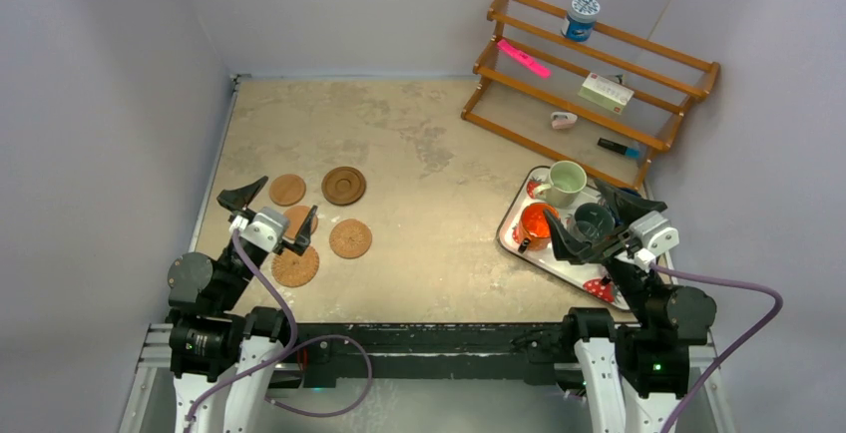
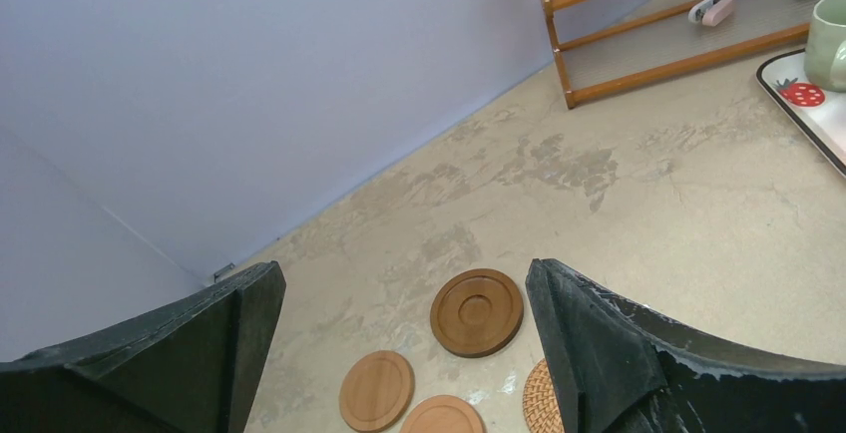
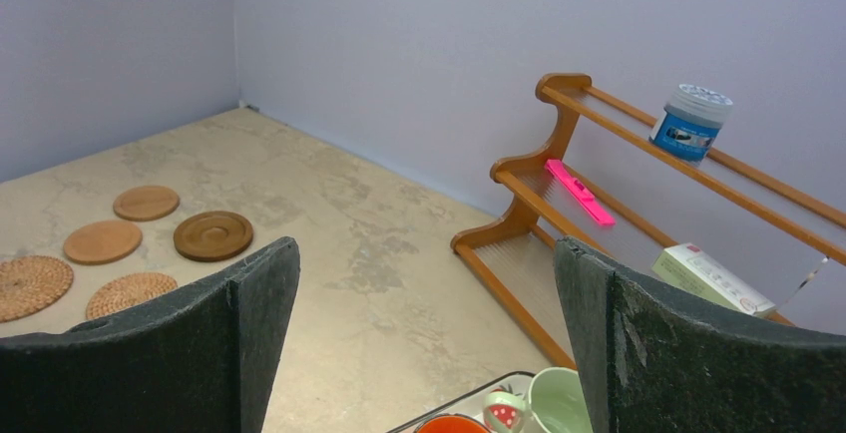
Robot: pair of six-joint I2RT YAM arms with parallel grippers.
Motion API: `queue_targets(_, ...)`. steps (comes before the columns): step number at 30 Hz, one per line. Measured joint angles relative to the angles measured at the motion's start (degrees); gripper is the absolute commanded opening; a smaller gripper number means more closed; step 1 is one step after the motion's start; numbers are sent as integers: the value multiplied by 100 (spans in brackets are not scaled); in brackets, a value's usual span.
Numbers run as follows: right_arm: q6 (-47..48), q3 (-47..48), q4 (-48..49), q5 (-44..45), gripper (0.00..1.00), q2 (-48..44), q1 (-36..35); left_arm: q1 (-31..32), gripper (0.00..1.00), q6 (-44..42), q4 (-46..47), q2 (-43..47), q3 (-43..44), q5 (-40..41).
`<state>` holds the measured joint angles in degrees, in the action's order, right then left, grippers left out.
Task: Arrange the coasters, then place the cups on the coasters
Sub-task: Move the coaster to the center of the board.
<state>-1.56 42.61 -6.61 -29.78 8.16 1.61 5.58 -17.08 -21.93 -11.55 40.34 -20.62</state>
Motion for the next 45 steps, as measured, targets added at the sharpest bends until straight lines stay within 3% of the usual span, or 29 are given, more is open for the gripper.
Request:
queue_targets(16, 105, 44, 4, -332, 99, 2, 0, 0, 100, -2, 0, 13, 0, -2)
queue_targets(23, 1016, 46, -101, -883, 99, 96, -2, 0, 100, -7, 2, 20, 0, -2)
queue_targets(31, 1191, 509, -647, -726, 99, 1373, -7, 0, 100, -55, 9, -166, 0, 42)
queue_targets(45, 1060, 807, -1130, -905, 99, 2638, -11, 0, 100, -164, 17, -1836, 81, 439)
